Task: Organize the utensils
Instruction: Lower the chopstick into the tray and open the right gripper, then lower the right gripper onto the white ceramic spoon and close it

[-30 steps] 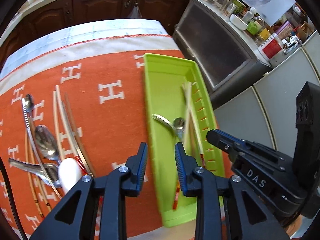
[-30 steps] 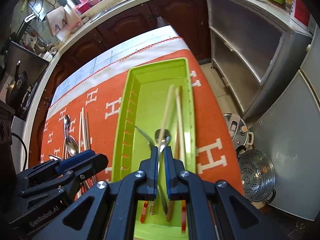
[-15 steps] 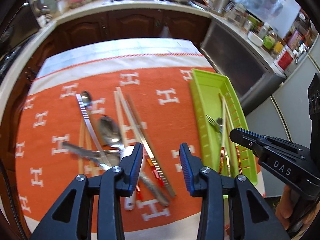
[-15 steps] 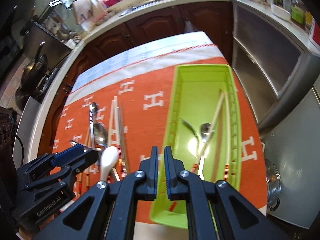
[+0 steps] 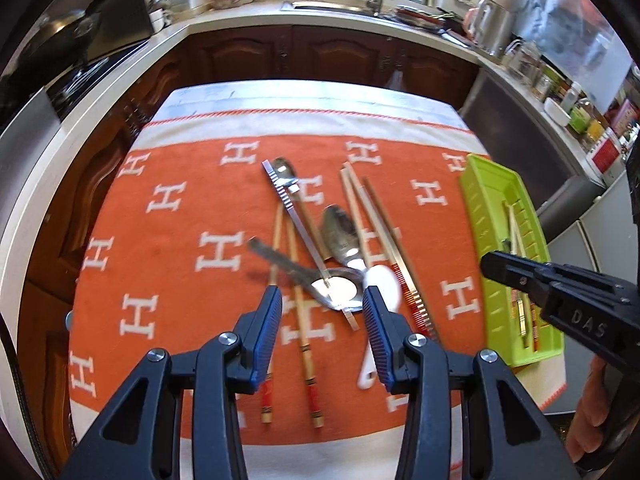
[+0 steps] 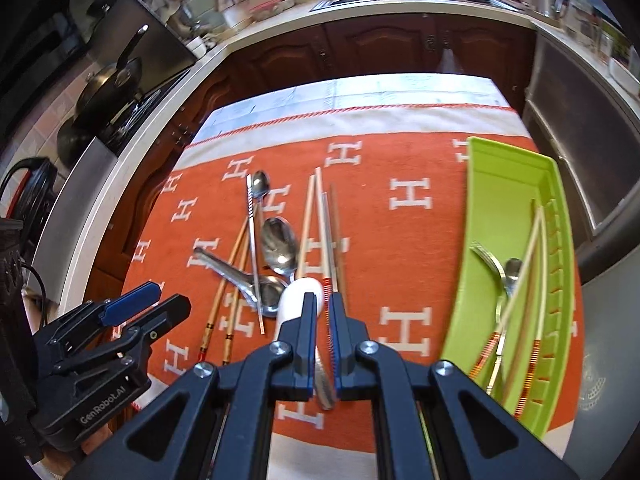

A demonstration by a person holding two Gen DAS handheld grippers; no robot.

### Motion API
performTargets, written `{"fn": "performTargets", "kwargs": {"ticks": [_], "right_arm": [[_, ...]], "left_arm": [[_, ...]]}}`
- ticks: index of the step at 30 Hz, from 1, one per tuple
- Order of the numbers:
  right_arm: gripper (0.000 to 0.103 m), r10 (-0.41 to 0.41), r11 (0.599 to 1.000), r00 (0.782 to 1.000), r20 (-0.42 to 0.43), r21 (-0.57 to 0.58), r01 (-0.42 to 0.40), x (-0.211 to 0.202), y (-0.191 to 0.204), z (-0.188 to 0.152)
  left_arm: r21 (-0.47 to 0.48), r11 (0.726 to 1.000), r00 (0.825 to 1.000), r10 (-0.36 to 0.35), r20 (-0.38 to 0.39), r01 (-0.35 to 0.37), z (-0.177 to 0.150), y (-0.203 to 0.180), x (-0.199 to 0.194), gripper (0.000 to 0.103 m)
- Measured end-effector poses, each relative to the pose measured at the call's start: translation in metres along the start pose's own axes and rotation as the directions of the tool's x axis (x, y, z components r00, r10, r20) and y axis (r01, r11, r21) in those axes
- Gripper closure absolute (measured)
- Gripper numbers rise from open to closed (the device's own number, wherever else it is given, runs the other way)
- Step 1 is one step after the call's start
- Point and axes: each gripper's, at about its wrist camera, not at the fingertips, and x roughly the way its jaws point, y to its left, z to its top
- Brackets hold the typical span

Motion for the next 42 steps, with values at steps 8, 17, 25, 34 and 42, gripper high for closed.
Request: {"fn": "performTargets", "kwargs": {"ticks": [8,17,25,34,42], "right_arm": [[0.097,0.006,1.000,0.999,-0.043,-0.020,-0.007,0.023,0.016,0.002],[0.097,0.064,0.998,0.995,-0.078,-0.001,-0.064,0.055,0.024,0.013],[0.097,0.086,0.996,0.987,-0.135,0.047,-0.080,0.077,0.014,0.015],[0.097,0.174,0.983,0.951,-0.257,0.106,-0.152,0.090,0.012,-0.021],[0.084,0.216,0.968,0.946,-0.241,0.178,-0.176,0.098,0.010,-0.032]], "left_arm": [[-0.085,0.996,0.999,0.010,-0.052,-0.014,-0.020,0.041,0.019,0.063],[-0.169,0.986,0.995,-0.026,-0.095,0.010,-0.029,0.074,0.044,0.063],[-0.174,0.984,0.993,-0.051,-0.103,0.032,-0.029,0.077,0.055,0.062],[-0.166,0.984,0.991,-0.076,-0.114,0.057,-0.031,0.072,0.060,0.062],[-0.166,0.984,0.990,-0.091,-0.108,0.073,-0.036,0.074,0.055,0.060]]}}
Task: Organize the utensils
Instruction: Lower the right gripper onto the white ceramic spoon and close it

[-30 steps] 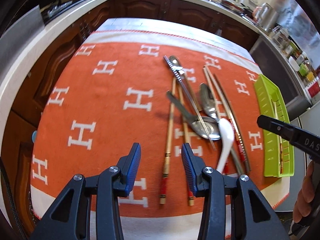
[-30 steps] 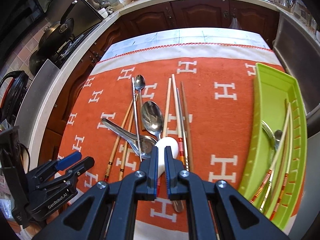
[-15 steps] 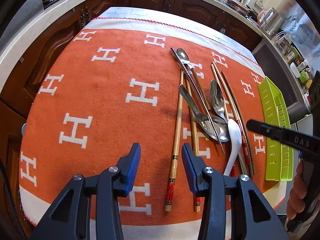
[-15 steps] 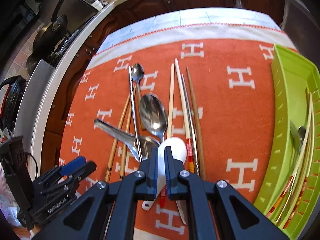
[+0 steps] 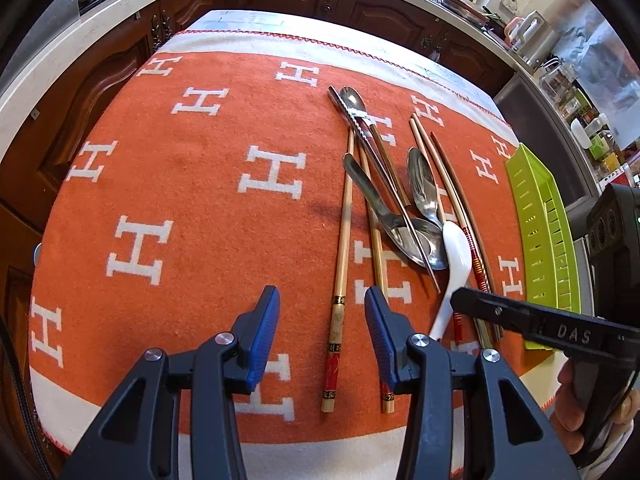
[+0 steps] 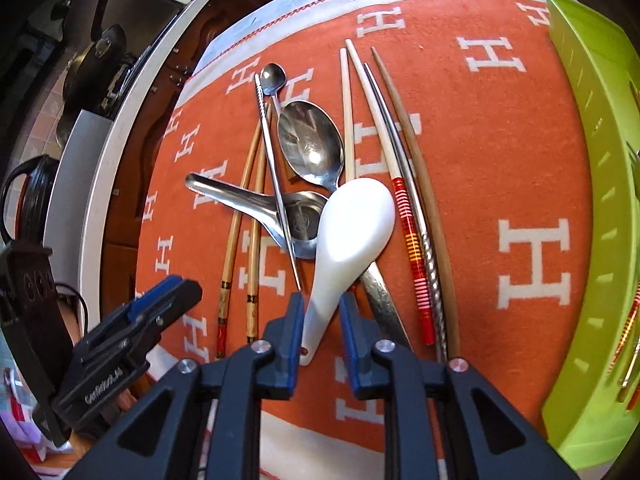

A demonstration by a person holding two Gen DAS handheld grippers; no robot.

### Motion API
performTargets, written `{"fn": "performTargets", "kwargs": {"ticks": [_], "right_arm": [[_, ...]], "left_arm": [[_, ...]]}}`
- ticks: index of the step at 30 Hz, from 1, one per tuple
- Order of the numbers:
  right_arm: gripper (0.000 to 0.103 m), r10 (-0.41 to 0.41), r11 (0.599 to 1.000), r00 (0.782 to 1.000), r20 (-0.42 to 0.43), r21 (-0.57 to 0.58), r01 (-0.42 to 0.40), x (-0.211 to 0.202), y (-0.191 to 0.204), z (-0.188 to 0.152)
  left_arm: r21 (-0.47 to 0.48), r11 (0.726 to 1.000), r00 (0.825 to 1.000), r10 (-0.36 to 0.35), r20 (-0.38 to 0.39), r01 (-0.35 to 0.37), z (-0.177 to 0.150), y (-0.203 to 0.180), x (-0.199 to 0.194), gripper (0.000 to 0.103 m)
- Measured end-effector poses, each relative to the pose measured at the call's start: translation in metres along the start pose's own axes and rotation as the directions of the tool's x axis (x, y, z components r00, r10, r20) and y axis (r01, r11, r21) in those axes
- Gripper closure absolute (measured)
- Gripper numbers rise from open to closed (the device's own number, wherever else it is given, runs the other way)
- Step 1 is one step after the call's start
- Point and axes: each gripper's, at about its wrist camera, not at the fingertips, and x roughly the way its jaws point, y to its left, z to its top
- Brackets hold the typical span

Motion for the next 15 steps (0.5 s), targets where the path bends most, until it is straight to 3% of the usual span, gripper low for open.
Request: {"fn": "performTargets", "kwargs": {"ticks": [8,15], "right_arm": [[0.082,0.093,0.986,0.996,0.006,0.140,-0.093,0.011,-0.012,0.005],[0.082,0.160,0.955,0.985,0.060,0.243,-0.170,0.012,-0.026,0.006]], "left_arm": [[-0.008,1.000,1.000,-0.004,-0.003,0.004,-0.005,0.008,-0.002,0.059],[-0.008,1.000,1.000,-0.011,-0.009,0.011,-0.005,0.011,0.001,0.059]]}}
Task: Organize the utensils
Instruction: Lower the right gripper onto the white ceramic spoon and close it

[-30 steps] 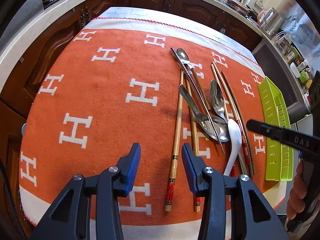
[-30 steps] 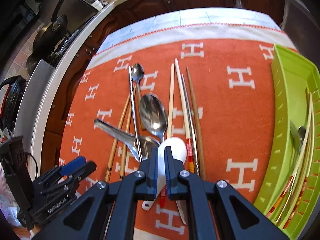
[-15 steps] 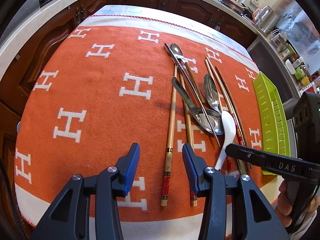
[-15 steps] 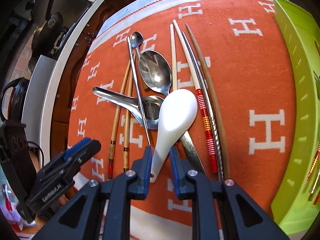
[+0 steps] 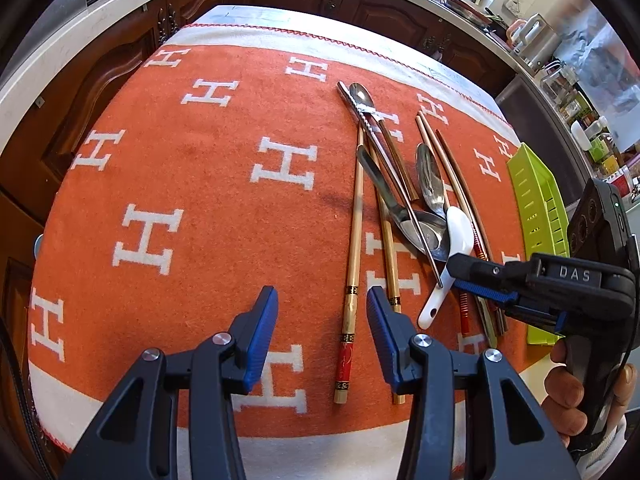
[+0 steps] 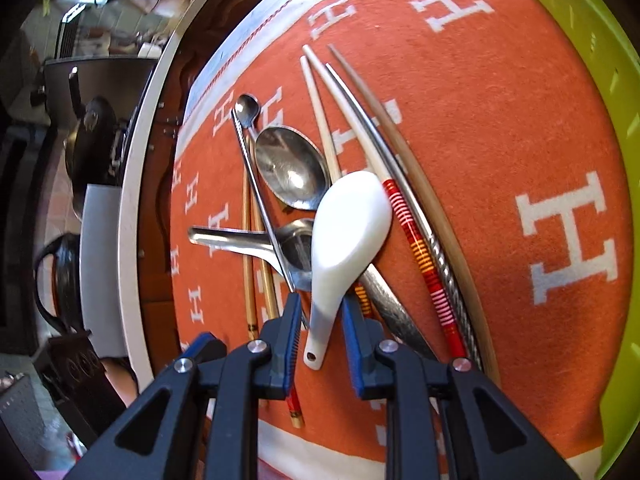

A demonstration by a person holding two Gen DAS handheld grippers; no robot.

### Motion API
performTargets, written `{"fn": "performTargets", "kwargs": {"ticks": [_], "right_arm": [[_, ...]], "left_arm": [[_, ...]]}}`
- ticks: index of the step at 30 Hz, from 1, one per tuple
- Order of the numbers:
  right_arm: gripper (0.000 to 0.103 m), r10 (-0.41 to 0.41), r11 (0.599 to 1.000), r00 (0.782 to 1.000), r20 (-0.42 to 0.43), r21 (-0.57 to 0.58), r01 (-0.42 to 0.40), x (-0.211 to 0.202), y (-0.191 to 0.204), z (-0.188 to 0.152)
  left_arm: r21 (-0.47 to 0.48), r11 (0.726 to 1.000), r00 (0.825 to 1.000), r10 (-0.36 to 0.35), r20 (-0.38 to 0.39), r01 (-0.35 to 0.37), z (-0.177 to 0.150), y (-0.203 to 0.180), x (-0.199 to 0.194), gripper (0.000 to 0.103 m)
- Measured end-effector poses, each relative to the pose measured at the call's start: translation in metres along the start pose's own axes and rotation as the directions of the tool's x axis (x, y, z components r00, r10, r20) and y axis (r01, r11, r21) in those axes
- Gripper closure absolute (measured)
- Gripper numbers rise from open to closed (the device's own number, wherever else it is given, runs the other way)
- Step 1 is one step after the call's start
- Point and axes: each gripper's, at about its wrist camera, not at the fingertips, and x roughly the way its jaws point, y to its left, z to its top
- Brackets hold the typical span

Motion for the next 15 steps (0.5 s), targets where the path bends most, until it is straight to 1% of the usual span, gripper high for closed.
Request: {"fn": "performTargets", "kwargs": {"ticks": [2,5,6,7,10,11,15], "right_arm": [[0.082,0.005,1.000,1.000,0.015,0.008,-0.005,0.000,0.000,0.000],[0.083,-0.013,1.000,0.999,0.046,-0.001,0.013,0.000,0.002,-0.001],[0.087,-0.034,0.999,0.998,0.059,-0.011,0.034,0.002,0.005,-0.001],[0.089,-0.056,0.998,0.996,0.071,-0.028,0.058,0.002,0.008,-0.001],[0.088,-0.107,0.989,0.989,0.099,-0.090,0.116,0.003,0.019,-0.004],[0.088,-0.138,0.980,0.983,0.118,-0.126,0.152,0.003,0.025,-0.006],[0.089,-0.208,0.946,0.963,0.169,-0.215,0.242,0.001,0.037,-0.011]], "left_arm": [[0.002,1.000,1.000,-0.001,-0.003,0.001,0.000,0.001,0.001,0.059],[0.004,1.000,1.000,-0.002,-0.008,0.002,0.000,0.000,0.002,0.059],[0.005,1.000,1.000,-0.002,-0.009,0.002,0.000,0.000,0.002,0.059],[0.005,1.000,1.000,-0.001,-0.011,0.001,0.001,0.000,0.003,0.059],[0.005,1.000,1.000,-0.002,-0.012,0.003,0.001,-0.001,0.003,0.058],[0.006,1.000,1.000,-0.002,-0.011,0.002,0.001,-0.001,0.003,0.058],[0.010,1.000,1.000,-0.002,-0.004,0.002,0.002,-0.003,0.000,0.058]]}}
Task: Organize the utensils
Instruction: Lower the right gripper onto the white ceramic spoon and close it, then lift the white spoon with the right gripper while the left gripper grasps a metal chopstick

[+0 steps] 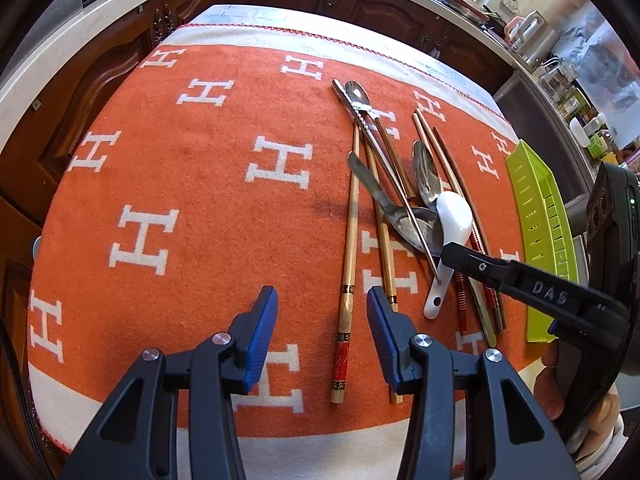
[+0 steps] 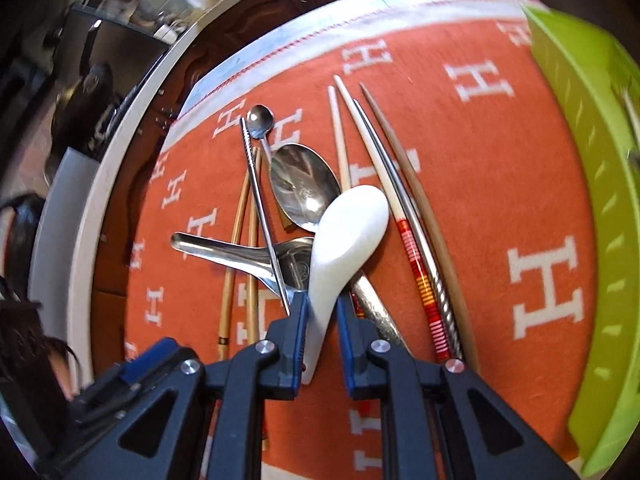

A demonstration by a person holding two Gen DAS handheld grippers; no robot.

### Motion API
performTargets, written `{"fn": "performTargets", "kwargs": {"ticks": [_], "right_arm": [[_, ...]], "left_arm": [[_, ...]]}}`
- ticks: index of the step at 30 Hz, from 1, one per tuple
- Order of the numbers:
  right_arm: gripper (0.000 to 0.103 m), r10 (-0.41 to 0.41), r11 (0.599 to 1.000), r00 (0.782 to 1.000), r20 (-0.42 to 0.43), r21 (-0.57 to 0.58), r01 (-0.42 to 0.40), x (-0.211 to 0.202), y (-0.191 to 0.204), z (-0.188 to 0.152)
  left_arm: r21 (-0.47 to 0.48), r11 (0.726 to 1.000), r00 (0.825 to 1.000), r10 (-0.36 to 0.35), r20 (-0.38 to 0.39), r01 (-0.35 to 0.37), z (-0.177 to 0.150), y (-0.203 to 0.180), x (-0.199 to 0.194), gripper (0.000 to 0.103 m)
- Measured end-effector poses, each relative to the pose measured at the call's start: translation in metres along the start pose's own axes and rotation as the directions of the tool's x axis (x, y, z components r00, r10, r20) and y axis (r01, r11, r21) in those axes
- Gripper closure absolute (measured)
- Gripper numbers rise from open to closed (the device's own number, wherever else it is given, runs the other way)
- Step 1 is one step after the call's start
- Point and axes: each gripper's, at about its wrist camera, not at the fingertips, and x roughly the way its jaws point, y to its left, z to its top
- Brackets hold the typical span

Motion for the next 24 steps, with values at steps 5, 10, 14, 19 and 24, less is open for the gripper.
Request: {"fn": "performTargets", "kwargs": {"ticks": [5,10,14,19,24], "right_arm": [[0.089,-0.057,0.995,0.998,0.033,-0.086,0.059,0.002,0.013,0.000],[0.090,-0.051,0.991,0.998,0.038,-0.124,0.055,0.003,0.014,0.001],[0.094,-0.032,0.988,0.998,0.048,-0.147,0.039,-0.002,0.017,-0.002],[0.097,0.001,0.990,0.998,0.055,-0.144,0.007,-0.009,0.015,-0.001],[0.097,0.040,0.992,0.996,0.074,-0.118,-0.031,-0.023,0.005,0.002]], "left_arm": [[0.007,1.000,1.000,-0.001,0.002,0.001,0.001,-0.004,-0.002,0.058],[0.017,1.000,1.000,-0.013,0.009,0.013,0.008,-0.010,-0.009,0.058],[0.027,0.999,0.999,-0.035,0.034,0.034,0.026,-0.018,-0.020,0.058],[0.051,0.998,0.998,-0.026,0.057,0.023,0.070,-0.033,-0.019,0.058],[0.014,1.000,0.999,-0.008,-0.044,0.009,0.111,-0.040,0.022,0.063]]}}
